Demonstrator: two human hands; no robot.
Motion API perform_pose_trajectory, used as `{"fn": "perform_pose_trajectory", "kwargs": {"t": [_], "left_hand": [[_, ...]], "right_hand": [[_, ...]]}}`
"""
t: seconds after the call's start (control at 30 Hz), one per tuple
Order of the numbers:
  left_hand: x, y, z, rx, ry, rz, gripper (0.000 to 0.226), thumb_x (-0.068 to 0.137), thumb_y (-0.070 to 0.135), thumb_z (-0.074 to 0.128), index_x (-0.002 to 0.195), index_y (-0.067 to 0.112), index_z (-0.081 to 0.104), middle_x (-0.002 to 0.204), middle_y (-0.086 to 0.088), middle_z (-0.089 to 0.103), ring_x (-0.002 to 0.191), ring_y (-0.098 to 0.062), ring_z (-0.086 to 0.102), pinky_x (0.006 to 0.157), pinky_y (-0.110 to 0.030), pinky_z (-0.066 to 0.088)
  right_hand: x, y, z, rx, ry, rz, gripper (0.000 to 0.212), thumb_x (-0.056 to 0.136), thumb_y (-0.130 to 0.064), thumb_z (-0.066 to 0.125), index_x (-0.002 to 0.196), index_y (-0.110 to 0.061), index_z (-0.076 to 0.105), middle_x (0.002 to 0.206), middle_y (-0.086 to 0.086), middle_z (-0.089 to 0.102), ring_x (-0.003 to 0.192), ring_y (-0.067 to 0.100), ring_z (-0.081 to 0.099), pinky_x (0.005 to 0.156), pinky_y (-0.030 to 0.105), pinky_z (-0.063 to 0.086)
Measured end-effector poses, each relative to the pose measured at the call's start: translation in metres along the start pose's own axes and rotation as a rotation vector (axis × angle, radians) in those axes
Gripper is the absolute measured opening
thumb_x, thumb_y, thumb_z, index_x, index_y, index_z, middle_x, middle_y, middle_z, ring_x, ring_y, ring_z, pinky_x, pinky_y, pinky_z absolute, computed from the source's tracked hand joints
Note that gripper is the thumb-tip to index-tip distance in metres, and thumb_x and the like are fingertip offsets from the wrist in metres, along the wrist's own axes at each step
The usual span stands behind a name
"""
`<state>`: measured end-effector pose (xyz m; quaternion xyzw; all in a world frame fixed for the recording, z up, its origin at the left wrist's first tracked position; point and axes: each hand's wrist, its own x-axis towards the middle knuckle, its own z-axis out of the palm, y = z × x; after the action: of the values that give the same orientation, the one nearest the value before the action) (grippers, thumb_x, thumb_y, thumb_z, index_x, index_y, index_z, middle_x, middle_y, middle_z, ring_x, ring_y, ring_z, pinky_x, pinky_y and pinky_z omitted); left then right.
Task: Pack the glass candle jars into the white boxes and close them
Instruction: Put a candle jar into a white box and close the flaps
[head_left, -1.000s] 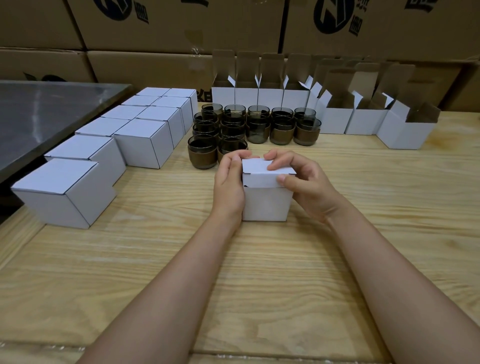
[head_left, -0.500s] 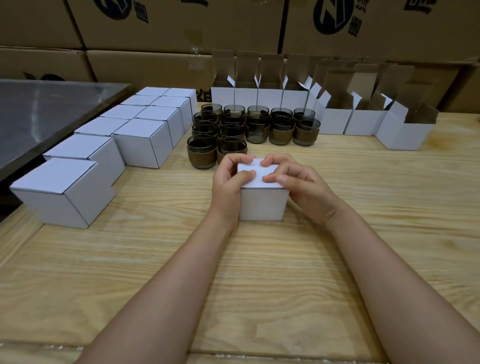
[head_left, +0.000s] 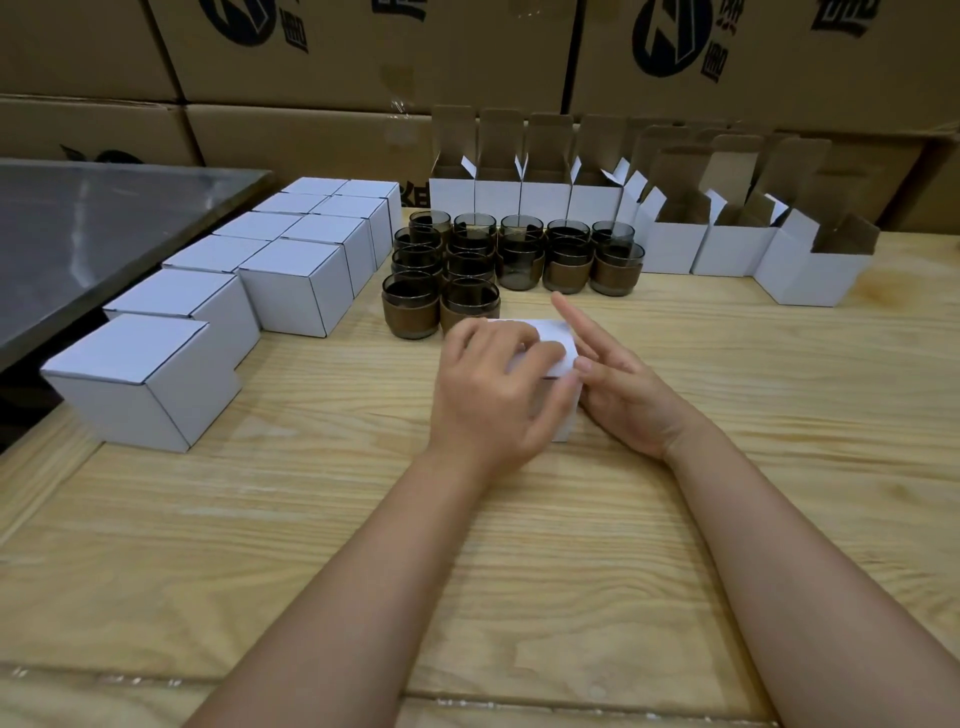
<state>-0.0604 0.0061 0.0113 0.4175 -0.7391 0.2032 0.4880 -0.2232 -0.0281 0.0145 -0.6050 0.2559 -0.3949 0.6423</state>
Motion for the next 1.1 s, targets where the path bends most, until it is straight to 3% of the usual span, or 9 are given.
{"fn": "perform_pose_trajectory", "kwargs": {"t": [0.07, 0.17, 0.3, 0.4, 0.53, 0.63, 0.8, 1.1], "left_hand": [[0.001, 0.004, -0.001, 0.166, -0.059, 0.012, 0.042, 0.084, 0.049, 0.059, 0.078, 0.009, 0.069, 0.081, -0.008, 0.063, 0.073, -0.026, 0.062, 0.087, -0.040, 0.043], [0.003, -0.003, -0.010, 0.344, -0.107, 0.002, 0.050, 0.076, 0.058, 0.065, 0.073, 0.008, 0.062, 0.076, -0.008, 0.061, 0.069, -0.026, 0.060, 0.084, -0.040, 0.049], [0.004, -0.027, -0.029, 0.479, -0.155, -0.135, 0.030, 0.069, 0.035, 0.069, 0.077, 0.007, 0.058, 0.076, -0.009, 0.060, 0.067, -0.027, 0.059, 0.079, -0.037, 0.049], [-0.008, -0.058, -0.048, 0.530, -0.153, -0.215, 0.023, 0.071, 0.025, 0.064, 0.078, 0.005, 0.055, 0.078, -0.014, 0.060, 0.068, -0.031, 0.059, 0.071, -0.036, 0.046], [-0.018, -0.094, -0.064, 0.514, -0.096, -0.405, 0.022, 0.075, 0.024, 0.057, 0.080, 0.003, 0.054, 0.084, -0.017, 0.059, 0.074, -0.035, 0.056, 0.078, -0.041, 0.037], [-0.021, -0.115, -0.068, 0.496, -0.099, -0.442, 0.027, 0.079, 0.027, 0.050, 0.086, 0.002, 0.054, 0.087, -0.019, 0.060, 0.080, -0.037, 0.056, 0.078, -0.043, 0.038], [-0.026, -0.141, -0.073, 0.479, -0.076, -0.439, 0.022, 0.089, 0.020, 0.054, 0.098, 0.000, 0.055, 0.094, -0.019, 0.060, 0.089, -0.038, 0.053, 0.093, -0.045, 0.035], [-0.026, -0.152, -0.075, 0.562, -0.227, -0.531, 0.029, 0.093, 0.009, 0.052, 0.115, -0.010, 0.050, 0.118, -0.032, 0.050, 0.113, -0.047, 0.045, 0.109, -0.055, 0.026]], "right_hand": [[0.001, -0.001, 0.000, 0.012, 0.048, 0.043, 0.066, 0.082, -0.036, 0.059, 0.142, -0.040, 0.031, 0.143, 0.015, 0.046, 0.128, 0.023, 0.049, 0.109, 0.040, 0.037], [0.004, -0.001, -0.004, 0.174, 0.171, 0.100, 0.101, 0.057, -0.056, 0.080, 0.142, -0.028, 0.036, 0.140, 0.013, 0.047, 0.128, 0.025, 0.047, 0.111, 0.041, 0.034], [0.006, 0.002, -0.007, 0.218, 0.191, 0.109, 0.066, 0.083, -0.040, 0.051, 0.144, -0.021, 0.034, 0.139, 0.018, 0.048, 0.132, 0.030, 0.042, 0.112, 0.044, 0.033], [0.006, 0.001, -0.009, 0.253, 0.190, 0.109, 0.070, 0.078, -0.036, 0.059, 0.142, -0.018, 0.038, 0.139, 0.020, 0.048, 0.131, 0.031, 0.045, 0.107, 0.042, 0.039], [0.007, 0.001, -0.009, 0.242, 0.188, 0.116, 0.065, 0.079, -0.031, 0.051, 0.141, -0.017, 0.040, 0.138, 0.020, 0.050, 0.129, 0.031, 0.047, 0.108, 0.042, 0.038], [0.007, 0.001, -0.008, 0.242, 0.183, 0.121, 0.063, 0.080, -0.031, 0.051, 0.140, -0.017, 0.041, 0.137, 0.021, 0.050, 0.128, 0.032, 0.048, 0.107, 0.042, 0.039], [0.008, 0.002, -0.010, 0.242, 0.172, 0.119, 0.057, 0.080, -0.030, 0.052, 0.136, -0.021, 0.046, 0.135, 0.020, 0.052, 0.127, 0.032, 0.049, 0.107, 0.041, 0.039], [0.007, 0.002, -0.010, 0.240, 0.175, 0.123, 0.056, 0.081, -0.028, 0.053, 0.136, -0.017, 0.047, 0.133, 0.020, 0.054, 0.126, 0.032, 0.050, 0.106, 0.040, 0.041]]}}
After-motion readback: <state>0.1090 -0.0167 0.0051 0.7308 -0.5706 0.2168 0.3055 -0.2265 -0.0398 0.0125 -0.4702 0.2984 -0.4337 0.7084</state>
